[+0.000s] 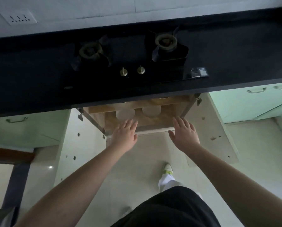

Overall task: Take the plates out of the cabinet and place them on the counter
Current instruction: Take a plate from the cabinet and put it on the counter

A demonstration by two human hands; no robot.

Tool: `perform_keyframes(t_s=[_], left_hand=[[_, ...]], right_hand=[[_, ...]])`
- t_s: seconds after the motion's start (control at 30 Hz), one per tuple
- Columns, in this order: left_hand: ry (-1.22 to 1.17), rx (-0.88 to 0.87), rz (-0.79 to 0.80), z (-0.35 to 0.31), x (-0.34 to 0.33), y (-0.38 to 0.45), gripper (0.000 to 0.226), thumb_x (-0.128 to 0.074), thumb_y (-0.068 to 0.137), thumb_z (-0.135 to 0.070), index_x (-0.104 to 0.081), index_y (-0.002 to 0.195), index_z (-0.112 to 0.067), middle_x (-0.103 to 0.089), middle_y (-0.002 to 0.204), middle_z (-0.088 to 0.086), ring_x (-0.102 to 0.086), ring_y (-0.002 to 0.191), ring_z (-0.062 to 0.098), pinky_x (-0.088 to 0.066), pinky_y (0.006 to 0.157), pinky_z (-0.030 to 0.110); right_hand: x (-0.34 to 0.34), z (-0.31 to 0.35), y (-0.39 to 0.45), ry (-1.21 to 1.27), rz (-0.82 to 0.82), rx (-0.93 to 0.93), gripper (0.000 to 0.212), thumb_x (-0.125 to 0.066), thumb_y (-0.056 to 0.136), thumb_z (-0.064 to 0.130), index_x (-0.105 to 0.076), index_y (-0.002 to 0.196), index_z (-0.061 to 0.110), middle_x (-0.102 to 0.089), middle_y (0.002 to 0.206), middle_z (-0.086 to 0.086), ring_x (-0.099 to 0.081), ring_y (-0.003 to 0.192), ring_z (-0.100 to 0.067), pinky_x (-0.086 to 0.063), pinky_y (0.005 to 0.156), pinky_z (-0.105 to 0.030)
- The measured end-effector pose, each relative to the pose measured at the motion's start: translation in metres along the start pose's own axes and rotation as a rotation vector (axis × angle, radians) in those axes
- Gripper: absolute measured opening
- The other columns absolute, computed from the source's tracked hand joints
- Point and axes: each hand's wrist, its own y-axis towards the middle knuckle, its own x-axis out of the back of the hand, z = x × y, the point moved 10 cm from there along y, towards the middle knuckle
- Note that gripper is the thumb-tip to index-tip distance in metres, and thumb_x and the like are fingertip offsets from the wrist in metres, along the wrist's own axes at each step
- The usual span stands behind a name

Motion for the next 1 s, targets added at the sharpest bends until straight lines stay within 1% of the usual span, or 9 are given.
perform_keyframes(t_s=[0.23, 0.4, 0.5, 0.6, 0.7, 0.8, 0.87, 0.93, 1.0], left_hand=[[-0.085, 0.044, -0.041, -0.007, -0.009, 0.085, 0.062, -0.035, 0.102, -0.04, -0.02, 0.155, -0.013, -0.022, 0.162, 0.01, -0.015, 0.15, 0.027, -0.022, 0.12, 0.045], [-0.076, -0.052, -0.075, -0.019, -0.038, 0.144, 0.064, -0.034, 0.101, -0.044, -0.019, 0.155, -0.014, -0.015, 0.164, 0.008, -0.009, 0.151, 0.025, -0.011, 0.121, 0.045], [-0.062, -0.075, -0.128, -0.023, -0.064, 0.171, 0.064, -0.034, 0.099, -0.046, -0.027, 0.153, -0.013, -0.023, 0.162, 0.009, -0.016, 0.15, 0.027, -0.014, 0.12, 0.046], [-0.046, -0.07, -0.198, -0.021, -0.089, 0.197, 0.063, -0.039, 0.097, -0.046, -0.034, 0.151, -0.012, -0.03, 0.159, 0.01, -0.023, 0.148, 0.029, -0.02, 0.118, 0.049], [-0.023, -0.062, -0.224, -0.019, -0.116, 0.222, 0.066, -0.033, 0.098, -0.051, -0.029, 0.152, -0.014, -0.025, 0.161, 0.009, -0.019, 0.15, 0.028, -0.018, 0.12, 0.049], [-0.006, -0.085, -0.21, -0.02, -0.149, 0.248, 0.071, -0.022, 0.097, -0.059, -0.019, 0.155, -0.018, -0.014, 0.164, 0.005, -0.009, 0.151, 0.026, -0.012, 0.122, 0.048], [-0.008, -0.079, -0.224, -0.015, -0.165, 0.267, 0.071, -0.019, 0.097, -0.06, -0.015, 0.156, -0.021, -0.011, 0.165, 0.003, -0.006, 0.152, 0.024, -0.008, 0.121, 0.046], [-0.032, -0.056, -0.274, -0.007, -0.173, 0.285, 0.07, -0.02, 0.098, -0.061, -0.016, 0.156, -0.022, -0.012, 0.165, 0.003, -0.006, 0.152, 0.023, -0.006, 0.121, 0.045], [-0.041, -0.049, -0.34, -0.003, -0.173, 0.298, 0.069, -0.02, 0.098, -0.06, -0.017, 0.155, -0.022, -0.014, 0.165, 0.002, -0.008, 0.152, 0.023, -0.008, 0.12, 0.044]], right_hand=[[-0.01, -0.056, 0.094, 0.139, 0.004, -0.048, 0.067, -0.04, 0.096, 0.037, -0.013, 0.153, 0.012, -0.023, 0.159, -0.008, -0.019, 0.146, -0.025, -0.02, 0.117, -0.042], [-0.053, -0.061, 0.14, 0.145, -0.02, -0.041, 0.065, -0.038, 0.097, 0.035, -0.014, 0.152, 0.011, -0.021, 0.159, -0.009, -0.018, 0.146, -0.026, -0.019, 0.117, -0.04], [-0.083, -0.065, 0.166, 0.127, -0.056, -0.041, 0.067, -0.038, 0.098, 0.038, -0.011, 0.153, 0.012, -0.017, 0.16, -0.008, -0.014, 0.148, -0.025, -0.015, 0.118, -0.039], [-0.111, -0.073, 0.19, 0.117, -0.082, -0.056, 0.067, -0.035, 0.099, 0.041, -0.006, 0.154, 0.015, -0.014, 0.161, -0.008, -0.012, 0.148, -0.027, -0.014, 0.118, -0.042], [-0.133, -0.084, 0.21, 0.168, -0.117, -0.094, 0.069, -0.034, 0.097, 0.04, -0.002, 0.154, 0.019, -0.014, 0.161, -0.008, -0.016, 0.147, -0.029, -0.021, 0.118, -0.047], [-0.15, -0.087, 0.227, 0.179, -0.205, -0.105, 0.074, -0.022, 0.088, 0.046, -0.007, 0.153, 0.016, -0.02, 0.159, -0.009, -0.024, 0.143, -0.031, -0.027, 0.114, -0.048], [-0.161, -0.086, 0.238, 0.168, -0.269, -0.085, 0.074, -0.016, 0.087, 0.049, -0.013, 0.153, 0.015, -0.023, 0.158, -0.01, -0.026, 0.143, -0.03, -0.026, 0.114, -0.046], [-0.171, -0.085, 0.252, 0.152, -0.347, -0.057, 0.069, -0.019, 0.091, 0.048, -0.017, 0.152, 0.015, -0.028, 0.157, -0.01, -0.029, 0.142, -0.03, -0.025, 0.114, -0.046], [-0.176, -0.088, 0.263, 0.147, -0.438, -0.039, 0.064, -0.027, 0.095, 0.046, -0.021, 0.151, 0.016, -0.034, 0.154, -0.011, -0.035, 0.139, -0.031, -0.029, 0.112, -0.047]])
